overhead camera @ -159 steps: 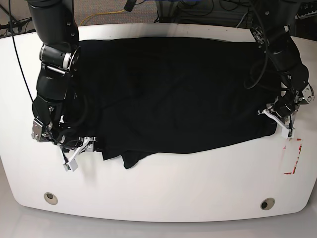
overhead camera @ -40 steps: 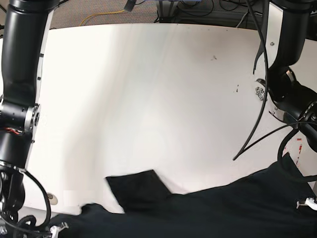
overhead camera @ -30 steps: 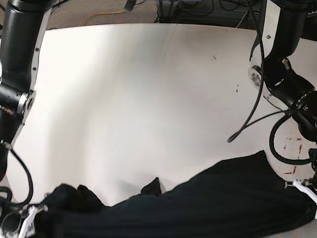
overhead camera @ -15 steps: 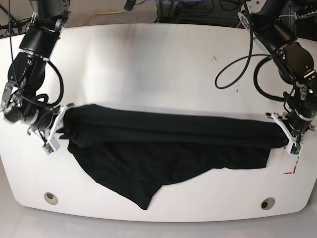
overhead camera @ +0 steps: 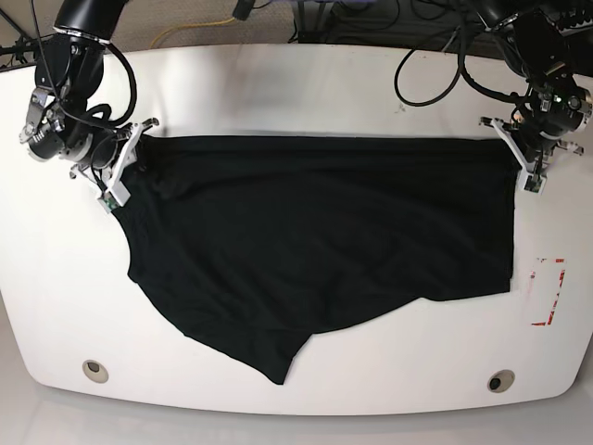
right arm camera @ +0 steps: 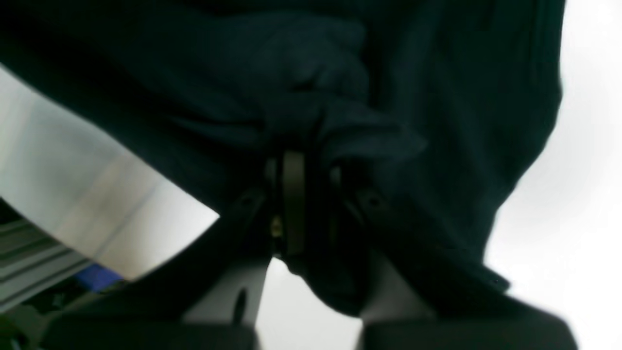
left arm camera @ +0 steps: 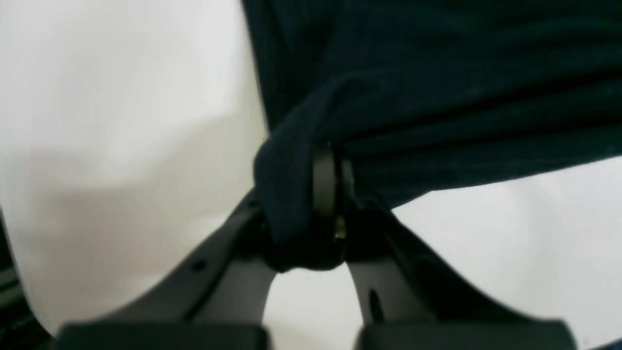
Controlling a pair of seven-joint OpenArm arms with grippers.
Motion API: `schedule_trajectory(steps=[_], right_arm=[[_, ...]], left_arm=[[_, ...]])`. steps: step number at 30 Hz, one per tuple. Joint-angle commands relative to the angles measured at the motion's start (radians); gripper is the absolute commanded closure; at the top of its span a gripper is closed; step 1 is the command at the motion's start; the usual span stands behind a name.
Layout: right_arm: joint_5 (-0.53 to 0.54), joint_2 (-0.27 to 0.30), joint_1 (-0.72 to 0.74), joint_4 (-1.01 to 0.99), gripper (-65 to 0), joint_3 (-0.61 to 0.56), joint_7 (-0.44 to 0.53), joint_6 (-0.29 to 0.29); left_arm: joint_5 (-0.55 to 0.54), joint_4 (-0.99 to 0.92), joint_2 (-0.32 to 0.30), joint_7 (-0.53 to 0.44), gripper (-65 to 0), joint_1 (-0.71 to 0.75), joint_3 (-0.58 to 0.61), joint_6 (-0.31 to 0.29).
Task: Fold the T-shirt properly
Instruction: 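Pull both grippers apart along the folded edge to straighten it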
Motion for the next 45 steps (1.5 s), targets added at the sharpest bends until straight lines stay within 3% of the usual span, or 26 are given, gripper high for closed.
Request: schedule_trajectory(steps=[1,10,19,24,34,37,39,43,45], right_arm=[[-0.009,0.013,-0.015,0.045,0.0,0.016,0.007,-0.001],[-0.011,-0.024,0.081,0.021,0.0,0.009,0.007,-0.001],[-0.012,-0.05,0.267,-0.144,0.0,-0.07,0.013,-0.001],[-0.012,-0.04,0.344,-0.282,0.0,-0.152,0.12,-0.001],[-0.014,0.03,0.437,-0.543,-2.7,-0.32,0.297,-0.001],[-0.011,0.053,0.436,-0.546,-11.4,-0.313,0.297,-0.001],[-0.003,0.079,0.42,-0.51,-24.1,-0.278,0.297,-0.001],[-0.009,0.104,0.33,-0.368,-47.7,-0.142,0.24,-0.001],[-0.009,0.104,0.291,-0.322,-53.6,-0.068,0.222,-0.001]], left_arm=[[0.013,0.009,-0.013,-0.013,0.0,0.016,-0.039,0.01],[0.013,-0.001,0.02,-0.124,0.0,0.016,-0.056,0.01],[0.014,-0.042,0.018,-0.125,0.0,-0.05,-0.058,0.01],[0.016,-0.102,0.013,-0.128,0.0,-0.1,-0.058,0.01],[0.019,-0.174,-0.028,-0.128,0.0,-0.189,-0.056,0.01],[0.017,-0.199,-0.057,-0.128,0.0,-0.194,-0.05,0.01],[0.016,-0.223,-0.065,-0.128,0.0,-0.195,-0.049,0.01],[0.016,-0.257,-0.065,-0.128,-16.5,-0.212,-0.056,0.01],[0.016,-0.272,-0.065,-0.128,-23.7,-0.214,-0.056,0.01]])
